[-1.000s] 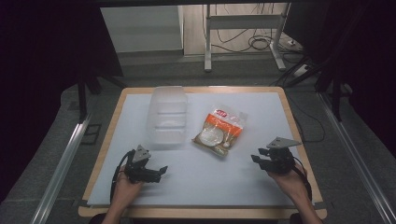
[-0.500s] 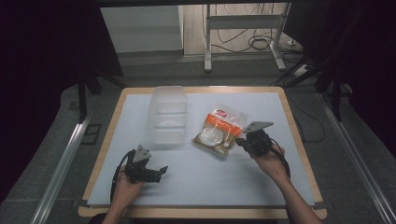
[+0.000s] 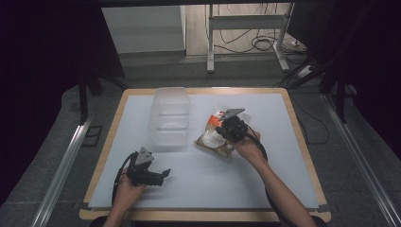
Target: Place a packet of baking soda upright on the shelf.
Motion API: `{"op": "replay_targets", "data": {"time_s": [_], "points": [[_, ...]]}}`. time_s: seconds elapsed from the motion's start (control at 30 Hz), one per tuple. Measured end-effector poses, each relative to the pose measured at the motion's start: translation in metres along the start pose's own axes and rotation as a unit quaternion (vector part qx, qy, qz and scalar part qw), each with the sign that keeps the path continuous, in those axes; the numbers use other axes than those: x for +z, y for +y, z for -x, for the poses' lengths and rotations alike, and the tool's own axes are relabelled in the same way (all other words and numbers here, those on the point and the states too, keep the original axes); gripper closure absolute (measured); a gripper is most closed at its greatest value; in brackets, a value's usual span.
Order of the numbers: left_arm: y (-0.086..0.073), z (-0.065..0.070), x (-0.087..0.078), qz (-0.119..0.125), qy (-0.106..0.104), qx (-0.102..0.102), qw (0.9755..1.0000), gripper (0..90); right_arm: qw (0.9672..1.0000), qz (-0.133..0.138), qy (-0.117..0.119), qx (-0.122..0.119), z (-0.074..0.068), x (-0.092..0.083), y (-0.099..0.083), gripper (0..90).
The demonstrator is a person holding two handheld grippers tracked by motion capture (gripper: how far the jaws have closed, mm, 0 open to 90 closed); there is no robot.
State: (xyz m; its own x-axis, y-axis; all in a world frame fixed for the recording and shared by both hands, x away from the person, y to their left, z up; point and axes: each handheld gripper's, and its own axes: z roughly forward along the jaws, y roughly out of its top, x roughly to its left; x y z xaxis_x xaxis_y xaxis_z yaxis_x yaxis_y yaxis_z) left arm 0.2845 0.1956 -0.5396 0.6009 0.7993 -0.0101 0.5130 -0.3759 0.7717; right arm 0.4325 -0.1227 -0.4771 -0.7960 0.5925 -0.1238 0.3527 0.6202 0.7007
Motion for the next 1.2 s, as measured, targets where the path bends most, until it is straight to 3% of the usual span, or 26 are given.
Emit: {"op": "replay_targets", "data": {"time_s": [0.2,0.4,0.53,0.63,0.87,1.2], "points": [[0.0,0.0,0.001,-0.001,-0.001,0.004,1.0,1.1,0.9999,-0.006,-0.001,-0.008,0.002,0.03,0.023,87.7],[0.001,0.001,0.001,0.0,-0.004,0.006,1.0,1.1,0.9999,-0.01,0.0,0.007,0.007,0.053,0.037,87.0],[0.001,0.001,0.001,-0.001,-0.006,0.007,1.0,1.1,0.9996,-0.021,-0.01,0.016,0.014,0.069,0.042,87.1],[0.001,0.001,0.001,0.0,-0.006,0.007,1.0,1.1,0.9991,-0.034,-0.023,0.008,0.017,0.078,0.044,87.1],[0.001,0.002,0.001,-0.001,-0.007,0.009,0.9999,1.1,0.9975,-0.062,-0.033,-0.002,0.021,0.085,0.047,87.6],[0.002,0.003,0.002,-0.002,-0.007,0.013,0.9999,1.1,0.9941,-0.099,-0.039,0.017,0.037,0.085,0.033,88.2]]}}
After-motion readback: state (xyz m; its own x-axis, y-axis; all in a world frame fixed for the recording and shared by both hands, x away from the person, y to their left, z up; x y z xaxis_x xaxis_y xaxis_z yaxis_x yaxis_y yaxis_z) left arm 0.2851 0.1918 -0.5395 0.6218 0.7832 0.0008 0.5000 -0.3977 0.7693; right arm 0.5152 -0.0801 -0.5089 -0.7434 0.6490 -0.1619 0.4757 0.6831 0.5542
